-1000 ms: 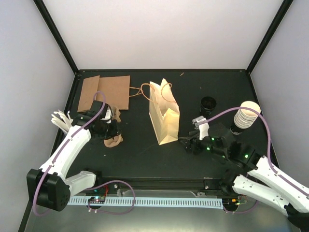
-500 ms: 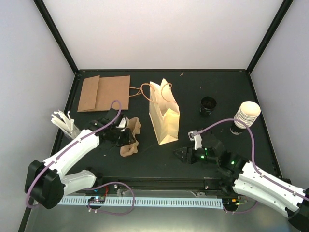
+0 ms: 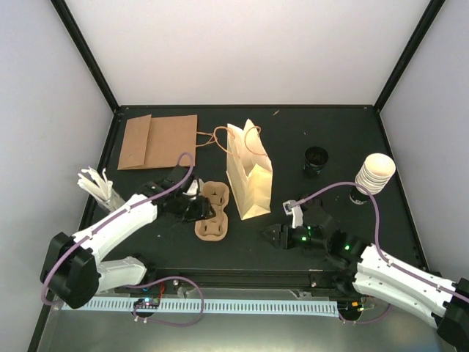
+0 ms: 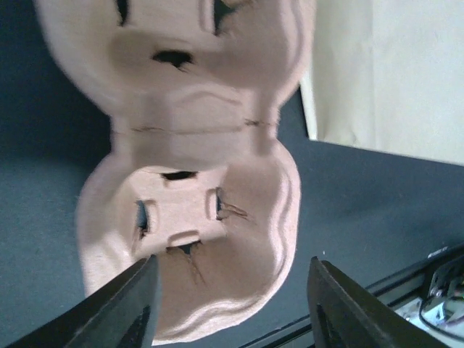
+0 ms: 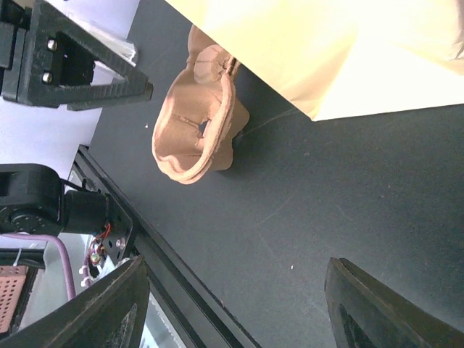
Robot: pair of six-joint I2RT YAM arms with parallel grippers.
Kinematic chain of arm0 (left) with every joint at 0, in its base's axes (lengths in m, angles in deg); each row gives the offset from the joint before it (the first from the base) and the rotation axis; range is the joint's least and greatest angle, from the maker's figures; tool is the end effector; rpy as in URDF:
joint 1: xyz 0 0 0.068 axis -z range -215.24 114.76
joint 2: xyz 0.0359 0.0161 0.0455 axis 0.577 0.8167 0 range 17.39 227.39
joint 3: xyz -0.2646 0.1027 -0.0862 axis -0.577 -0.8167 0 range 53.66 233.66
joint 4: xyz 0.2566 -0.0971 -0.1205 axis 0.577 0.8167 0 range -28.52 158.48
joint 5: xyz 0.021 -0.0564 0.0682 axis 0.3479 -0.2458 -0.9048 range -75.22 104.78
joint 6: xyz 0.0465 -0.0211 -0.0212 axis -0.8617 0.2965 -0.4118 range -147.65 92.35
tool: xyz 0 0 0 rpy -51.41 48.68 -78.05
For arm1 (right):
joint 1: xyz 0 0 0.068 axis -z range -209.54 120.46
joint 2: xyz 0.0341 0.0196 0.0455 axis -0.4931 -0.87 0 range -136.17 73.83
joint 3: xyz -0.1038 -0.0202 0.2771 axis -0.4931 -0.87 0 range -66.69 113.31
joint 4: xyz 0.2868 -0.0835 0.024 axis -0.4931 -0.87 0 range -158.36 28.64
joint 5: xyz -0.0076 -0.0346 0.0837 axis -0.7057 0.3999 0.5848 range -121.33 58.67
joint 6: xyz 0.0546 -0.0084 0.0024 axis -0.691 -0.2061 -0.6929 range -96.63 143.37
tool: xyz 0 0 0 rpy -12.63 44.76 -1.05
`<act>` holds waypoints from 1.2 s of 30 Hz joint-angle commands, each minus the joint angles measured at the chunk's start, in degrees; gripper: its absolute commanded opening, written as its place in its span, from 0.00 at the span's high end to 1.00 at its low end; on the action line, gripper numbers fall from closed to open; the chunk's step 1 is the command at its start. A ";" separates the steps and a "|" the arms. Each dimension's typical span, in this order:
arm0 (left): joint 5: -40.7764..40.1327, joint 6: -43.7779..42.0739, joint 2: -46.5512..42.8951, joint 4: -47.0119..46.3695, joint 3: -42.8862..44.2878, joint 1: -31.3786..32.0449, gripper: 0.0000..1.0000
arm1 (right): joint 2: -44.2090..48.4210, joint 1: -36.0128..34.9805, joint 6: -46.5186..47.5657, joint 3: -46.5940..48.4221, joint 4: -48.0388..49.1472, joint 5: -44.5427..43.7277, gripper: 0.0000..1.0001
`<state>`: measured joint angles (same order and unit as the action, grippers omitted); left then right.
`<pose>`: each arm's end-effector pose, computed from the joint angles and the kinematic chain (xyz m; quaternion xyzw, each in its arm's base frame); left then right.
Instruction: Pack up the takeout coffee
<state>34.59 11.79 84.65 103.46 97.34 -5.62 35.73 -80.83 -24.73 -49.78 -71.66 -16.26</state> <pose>0.2017 -0.1295 0.2208 -0.0461 0.9624 -0.2567 0.0765 0.1017 0.1426 0.1866 -0.0881 0.8629 0.4434 0.2261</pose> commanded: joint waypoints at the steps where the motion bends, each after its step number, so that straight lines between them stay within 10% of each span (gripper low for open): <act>1: -0.08 -4.71 0.24 -0.52 3.42 4.09 0.38 | 1.57 0.06 0.85 1.42 -1.37 -3.10 0.32; 17: -18.50 -1.52 5.67 2.53 6.57 19.24 0.31 | -1.02 0.09 5.14 6.68 -7.53 -9.62 0.31; 21: -19.06 0.78 9.57 2.35 6.56 20.29 0.45 | -0.48 0.14 5.17 6.74 -8.18 -10.25 0.31; 36: -15.05 2.13 12.52 -3.01 6.29 22.62 0.43 | 0.44 0.15 5.39 6.14 -9.07 -11.06 0.31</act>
<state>18.03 12.27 96.91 103.11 102.65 16.28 35.11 -80.83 -20.18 -44.62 -80.82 -25.49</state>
